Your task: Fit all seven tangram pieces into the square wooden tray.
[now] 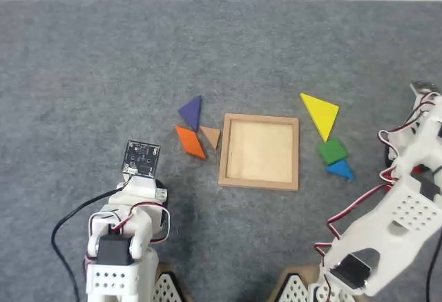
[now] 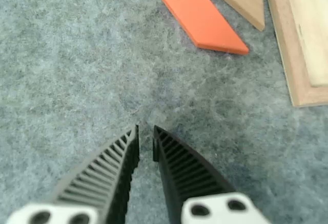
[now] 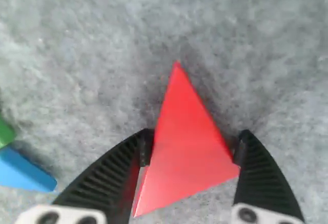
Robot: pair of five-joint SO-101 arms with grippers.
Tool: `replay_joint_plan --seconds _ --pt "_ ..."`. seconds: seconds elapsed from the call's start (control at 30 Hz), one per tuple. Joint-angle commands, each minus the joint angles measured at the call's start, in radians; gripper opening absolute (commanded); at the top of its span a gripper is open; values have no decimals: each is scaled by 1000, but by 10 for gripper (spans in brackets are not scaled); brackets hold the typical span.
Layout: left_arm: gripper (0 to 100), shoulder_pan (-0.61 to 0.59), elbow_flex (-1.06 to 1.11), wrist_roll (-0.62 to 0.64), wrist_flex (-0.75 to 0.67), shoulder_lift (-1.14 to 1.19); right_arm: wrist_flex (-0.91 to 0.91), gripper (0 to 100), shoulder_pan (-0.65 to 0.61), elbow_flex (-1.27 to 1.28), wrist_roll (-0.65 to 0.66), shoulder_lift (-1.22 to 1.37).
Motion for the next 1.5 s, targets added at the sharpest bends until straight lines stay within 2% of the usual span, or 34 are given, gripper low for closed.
replay_joint_plan --seconds 0.0,0.13,0.43,0.57,0.73,0.83,1.0,1.37,1.47 --pt "47 -5 -5 -8 5 -17 35 227 7 52 -34 7" --pt "47 -5 -5 -8 5 -17 76 229 12 52 -46 -70" --pt "47 -5 -5 -8 5 -17 180 295 62 129 -66 -458" --pt "47 -5 -5 -8 5 -17 48 305 79 367 -60 -585" --pt "47 -5 -5 -8 5 -17 -266 337 31 710 -114 -697" --pt "47 -5 -5 -8 5 -17 -315 338 13 724 -173 -679" --pt "47 -5 -5 -8 5 -17 -311 340 13 609 -236 -555" --pt "47 -5 -5 -8 5 -17 -282 334 13 479 -235 -300" --pt "47 -5 -5 -8 5 -17 -283 270 12 476 -229 -283"
